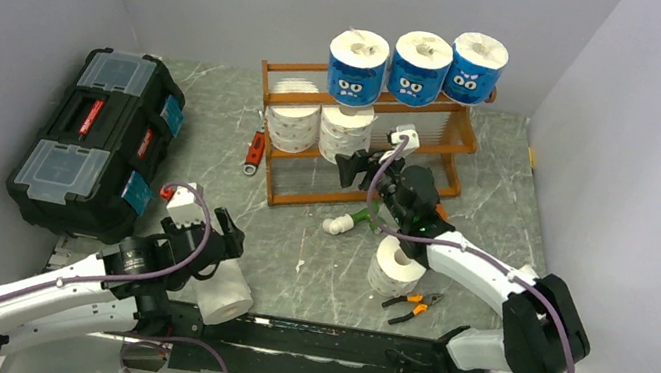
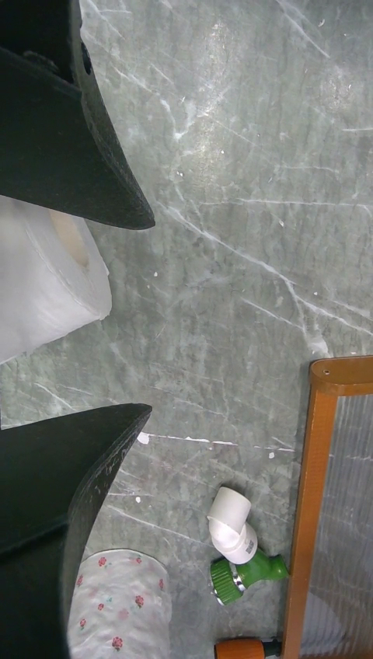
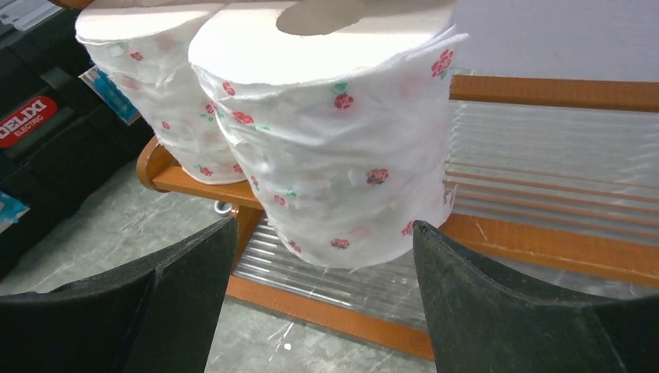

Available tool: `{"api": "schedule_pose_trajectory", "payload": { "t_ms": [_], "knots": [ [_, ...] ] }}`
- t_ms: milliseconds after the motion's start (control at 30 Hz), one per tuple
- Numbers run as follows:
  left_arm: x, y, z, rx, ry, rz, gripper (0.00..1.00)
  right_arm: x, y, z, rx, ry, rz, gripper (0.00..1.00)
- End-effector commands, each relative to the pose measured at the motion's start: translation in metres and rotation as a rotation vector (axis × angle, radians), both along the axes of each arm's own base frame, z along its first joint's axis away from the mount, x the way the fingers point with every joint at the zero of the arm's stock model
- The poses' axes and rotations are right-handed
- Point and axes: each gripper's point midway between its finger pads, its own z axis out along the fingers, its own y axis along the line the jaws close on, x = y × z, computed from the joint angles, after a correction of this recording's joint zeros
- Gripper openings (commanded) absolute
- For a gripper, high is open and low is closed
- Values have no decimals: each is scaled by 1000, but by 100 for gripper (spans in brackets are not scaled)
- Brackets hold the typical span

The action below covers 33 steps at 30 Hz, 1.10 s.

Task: Place and organize the paper towels onto the shelf
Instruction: Place the paper towel on the shelf.

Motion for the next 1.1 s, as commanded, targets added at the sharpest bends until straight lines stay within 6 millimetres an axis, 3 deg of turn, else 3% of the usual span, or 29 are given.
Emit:
{"api": "schedule_pose_trajectory", "payload": {
  "t_ms": [0, 233, 1067],
  "knots": [
    [2, 0, 7, -6, -24, 0, 88, 14, 10, 38, 56, -108, 13, 85],
    [1, 4, 6, 2, -20, 7, 89, 33, 10, 24, 46, -76, -47, 81],
    [3, 5, 4, 23, -20, 14, 90, 62, 12, 7, 61, -73, -86, 77]
  ]
}}
